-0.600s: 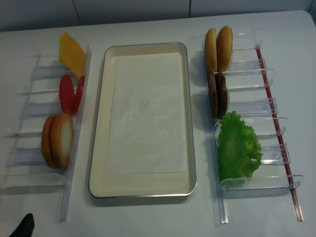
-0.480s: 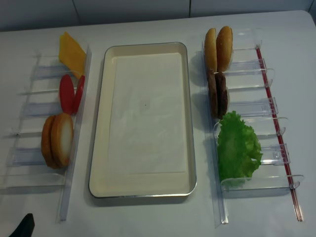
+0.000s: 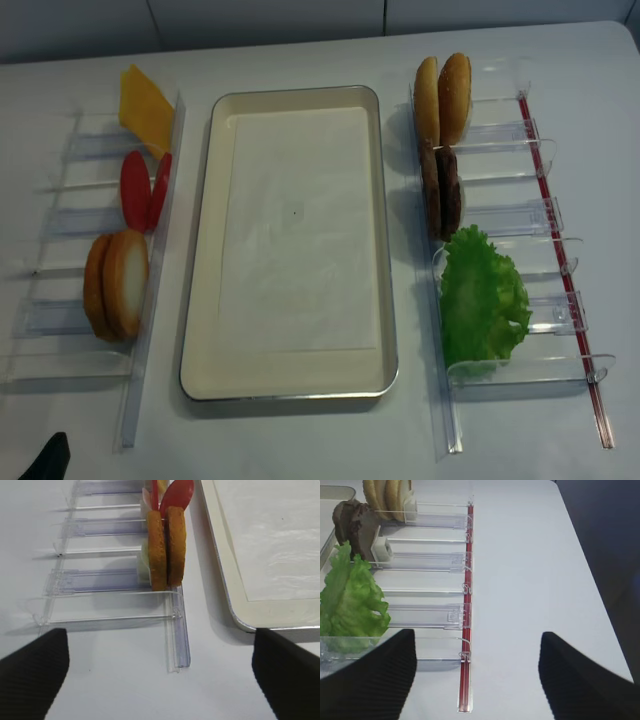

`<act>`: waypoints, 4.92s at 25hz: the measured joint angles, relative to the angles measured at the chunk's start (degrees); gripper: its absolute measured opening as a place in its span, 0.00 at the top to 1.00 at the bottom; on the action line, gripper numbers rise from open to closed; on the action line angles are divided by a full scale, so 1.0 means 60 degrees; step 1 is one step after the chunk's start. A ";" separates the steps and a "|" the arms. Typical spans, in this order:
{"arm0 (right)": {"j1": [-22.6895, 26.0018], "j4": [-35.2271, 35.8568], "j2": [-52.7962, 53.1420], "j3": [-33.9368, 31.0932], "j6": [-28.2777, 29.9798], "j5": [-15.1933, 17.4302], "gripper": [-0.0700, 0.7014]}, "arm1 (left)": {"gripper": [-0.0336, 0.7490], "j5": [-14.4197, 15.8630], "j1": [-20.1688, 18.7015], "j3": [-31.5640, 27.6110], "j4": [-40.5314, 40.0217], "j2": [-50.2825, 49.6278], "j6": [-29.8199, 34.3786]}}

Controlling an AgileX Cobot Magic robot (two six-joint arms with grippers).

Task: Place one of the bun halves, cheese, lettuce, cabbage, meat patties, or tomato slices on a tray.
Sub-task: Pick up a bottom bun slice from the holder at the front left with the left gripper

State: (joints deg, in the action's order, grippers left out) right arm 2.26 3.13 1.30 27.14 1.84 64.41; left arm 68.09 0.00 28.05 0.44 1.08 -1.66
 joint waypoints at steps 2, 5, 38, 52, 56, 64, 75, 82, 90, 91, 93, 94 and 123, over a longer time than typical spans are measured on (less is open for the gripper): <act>0.0000 0.0000 0.0000 0.0000 0.0000 0.0000 0.20 | 0.07 0.0000 0.0000 0.0000 0.0000 0.0000 0.0000; 0.0000 0.0000 0.0000 0.0000 0.0000 0.0000 0.20 | 0.07 0.0000 0.0000 0.0000 0.0000 0.0000 0.0000; 0.0000 0.0000 0.0000 0.0000 -0.0061 0.0000 0.20 | 0.07 -0.0328 0.0000 0.0510 0.1097 0.0000 0.0000; 0.0000 0.0000 0.0000 0.0000 -0.0061 0.0013 0.20 | 0.07 -0.0630 0.0000 0.2558 0.2614 -0.4921 0.1409; 0.0000 0.0000 0.0000 0.0000 -0.0061 0.0013 0.20 | 0.07 -0.0646 0.0000 0.3244 0.2798 -0.6645 0.1448; 0.0000 0.0000 0.0000 0.0000 -0.0061 0.0013 0.20 | 0.15 -0.0646 0.0000 0.4049 0.3052 -0.9527 0.1675; 0.0000 0.0000 0.0000 0.0000 -0.0061 0.0013 0.20 | 0.29 -0.1114 0.0000 0.4107 0.2802 -1.1133 0.1944; 0.0000 0.0000 0.0000 0.0000 -0.0061 0.0013 0.20 | 0.29 -0.1578 0.0000 0.4107 0.2701 -1.1403 0.2037; 0.0000 0.0000 0.0000 0.0000 -0.0061 0.0013 0.20 | 0.29 -0.1751 0.0000 0.4107 0.2701 -1.1864 0.2153; 0.0000 0.0000 0.0000 0.0000 -0.0061 0.0013 0.20 | 0.29 -0.1775 0.0000 0.4107 0.2701 -1.1914 0.2153; 0.0000 0.0000 0.0000 0.0000 -0.0061 0.0013 0.20 | 0.29 -0.1799 0.0000 0.4107 0.2701 -1.2015 0.2153; 0.0000 0.0000 0.0000 0.0000 -0.0061 0.0013 0.20 | 0.29 -0.1799 0.0000 0.4107 0.2701 -1.2061 0.2153; 0.0000 0.0000 0.0000 0.0000 -0.0061 0.0013 0.20 | 0.49 -0.1870 0.0000 0.4149 0.2238 -1.3312 0.2012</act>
State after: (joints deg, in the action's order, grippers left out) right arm 2.26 3.13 1.30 27.14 1.48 64.48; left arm 56.87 0.00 52.94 13.86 -78.80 10.42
